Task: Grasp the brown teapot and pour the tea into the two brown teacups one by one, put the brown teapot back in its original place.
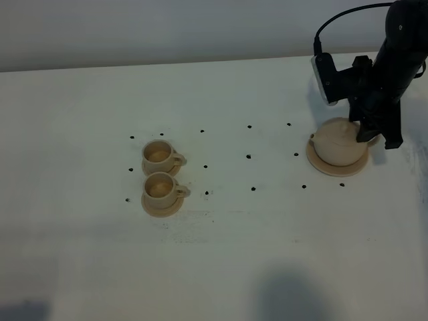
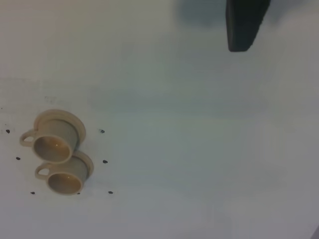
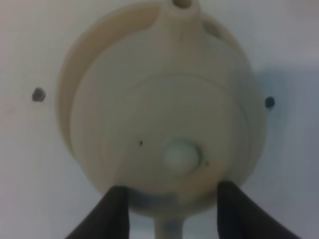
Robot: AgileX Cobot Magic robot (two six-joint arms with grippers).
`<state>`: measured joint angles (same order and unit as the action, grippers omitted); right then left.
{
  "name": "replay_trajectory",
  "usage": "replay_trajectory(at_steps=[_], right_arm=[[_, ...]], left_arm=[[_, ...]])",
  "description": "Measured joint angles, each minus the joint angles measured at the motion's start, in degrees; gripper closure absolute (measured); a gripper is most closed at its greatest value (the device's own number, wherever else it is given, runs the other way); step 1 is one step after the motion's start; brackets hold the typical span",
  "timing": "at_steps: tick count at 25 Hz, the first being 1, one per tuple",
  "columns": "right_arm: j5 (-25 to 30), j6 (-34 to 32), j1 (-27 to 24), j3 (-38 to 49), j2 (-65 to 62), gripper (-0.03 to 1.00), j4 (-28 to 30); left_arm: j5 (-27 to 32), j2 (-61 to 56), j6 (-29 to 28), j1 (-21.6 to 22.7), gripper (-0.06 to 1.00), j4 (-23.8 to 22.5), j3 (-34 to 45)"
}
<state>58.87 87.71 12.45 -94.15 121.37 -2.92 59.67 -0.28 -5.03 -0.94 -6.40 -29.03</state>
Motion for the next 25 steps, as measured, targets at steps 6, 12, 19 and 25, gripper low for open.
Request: replay_trajectory(at_steps=[6, 12, 19, 25], right_arm=[[-0.25, -2.54, 0.0, 0.0, 0.12, 0.54, 3.78], [-0.19, -2.74, 0.0, 0.0, 0.22, 0.54, 6.11], [-0.19, -2.74, 0.0, 0.0, 0.55, 0.54, 6.36], [-0.3, -2.74, 0.0, 0.0, 1.46, 0.54, 7.31]], left_arm=[[0.0, 0.0, 0.0, 0.0, 0.33, 0.0, 0.0], [0.0, 0.0, 0.04, 0.0, 0.33, 0.0, 0.0], [0.0, 0.0, 0.04, 0.0, 0.33, 0.0, 0.0], [0.0, 0.0, 0.04, 0.0, 0.33, 0.0, 0.0]])
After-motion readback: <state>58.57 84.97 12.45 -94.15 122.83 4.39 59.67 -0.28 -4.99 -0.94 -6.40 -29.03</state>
